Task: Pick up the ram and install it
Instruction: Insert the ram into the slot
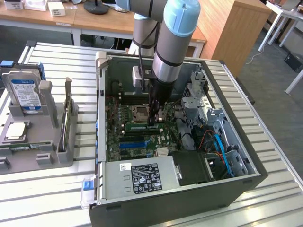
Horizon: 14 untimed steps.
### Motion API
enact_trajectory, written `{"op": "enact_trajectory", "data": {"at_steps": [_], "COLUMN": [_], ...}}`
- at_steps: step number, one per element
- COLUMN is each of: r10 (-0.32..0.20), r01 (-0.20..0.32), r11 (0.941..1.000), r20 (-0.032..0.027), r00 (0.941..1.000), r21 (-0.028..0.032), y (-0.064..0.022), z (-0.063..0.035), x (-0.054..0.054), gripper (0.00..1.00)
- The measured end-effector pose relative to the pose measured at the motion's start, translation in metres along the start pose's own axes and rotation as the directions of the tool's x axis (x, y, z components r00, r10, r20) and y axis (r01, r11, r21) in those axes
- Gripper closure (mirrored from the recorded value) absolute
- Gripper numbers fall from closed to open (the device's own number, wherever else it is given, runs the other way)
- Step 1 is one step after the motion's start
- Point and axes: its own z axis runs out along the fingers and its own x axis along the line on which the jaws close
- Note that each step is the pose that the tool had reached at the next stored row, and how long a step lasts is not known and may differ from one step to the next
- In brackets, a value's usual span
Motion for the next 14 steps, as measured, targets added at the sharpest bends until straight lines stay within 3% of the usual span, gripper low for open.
{"op": "enact_trajectory", "data": {"at_steps": [14], "r10": [-0.003], "r01": [0.003], "r11": [1.0000], "r20": [-0.0002], "r00": [1.0000], "r21": [-0.0030], "y": [0.0000], "z": [0.0000], "x": [0.0000], "gripper": [0.88]}}
